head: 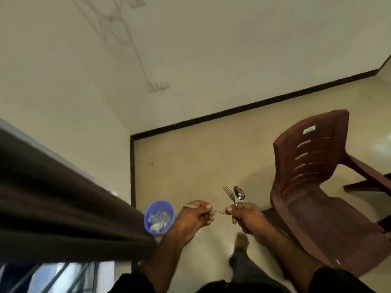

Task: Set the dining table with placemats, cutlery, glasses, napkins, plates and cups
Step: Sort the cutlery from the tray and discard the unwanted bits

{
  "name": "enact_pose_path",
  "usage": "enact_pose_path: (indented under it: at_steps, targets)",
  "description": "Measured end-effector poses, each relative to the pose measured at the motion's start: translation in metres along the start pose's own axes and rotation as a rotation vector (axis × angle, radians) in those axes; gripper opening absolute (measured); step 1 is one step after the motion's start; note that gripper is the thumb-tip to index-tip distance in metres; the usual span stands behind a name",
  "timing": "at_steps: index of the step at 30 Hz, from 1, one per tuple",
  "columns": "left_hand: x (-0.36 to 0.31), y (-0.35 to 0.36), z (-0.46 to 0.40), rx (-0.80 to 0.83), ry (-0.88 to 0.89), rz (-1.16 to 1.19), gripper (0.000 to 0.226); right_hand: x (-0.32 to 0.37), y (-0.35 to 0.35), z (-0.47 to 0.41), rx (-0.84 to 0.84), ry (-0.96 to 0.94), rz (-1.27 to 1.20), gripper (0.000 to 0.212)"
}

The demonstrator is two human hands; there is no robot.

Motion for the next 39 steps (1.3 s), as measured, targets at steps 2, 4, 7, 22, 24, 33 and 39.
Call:
enact_pose_path:
  at_steps: [2, 4, 7, 22, 24, 33, 39]
  targets:
    - [-0.031, -0.002, -0.045, 0.008, -0.009, 0.005, 0.006, 0.027, -0.016, -0.053, -0.048, 0.011, -0.004, 0.009]
    - [-0.062, -0.004, -0.092, 0.003, -0.012, 0.010, 0.008, 0.058, -0.027, -0.105, -0.027, 0.016, -0.021, 0.009]
    - [-0.114, -0.008, -0.156, -0.050, -0.028, 0.048, 0.015, 0.105, -0.040, -0.180, 0.004, 0.023, -0.026, 0.009]
    - [-0.385, -0.026, -0.448, -0.182, 0.030, -0.122, 0.020, 0.343, -0.130, -0.445, -0.172, -0.069, -0.075, 0.017]
    - [-0.419, -0.003, -0.500, -0.108, 0.013, -0.211, 0.018, 0.350, -0.154, -0.470, -0.283, -0.050, -0.158, 0.019]
    - [-0.508, 0.195, -0.663, 0.285, -0.073, -0.609, 0.007, 0.365, -0.284, -0.478, -0.706, -0.004, -0.497, 0.018]
    - [-0.486, 0.339, -0.722, 0.471, -0.133, -0.758, 0.008, 0.342, -0.395, -0.467, -0.890, 0.021, -0.683, 0.022]
Point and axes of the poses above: each hand's wrist, its own z-axis away from the middle knuckle, its own y-axis out of the palm, x = y × z, the point moved 8 cm from there along -z, towards the middle knuckle, and after that the axes turned 2 degrees about -z, right-handed, at the moved point
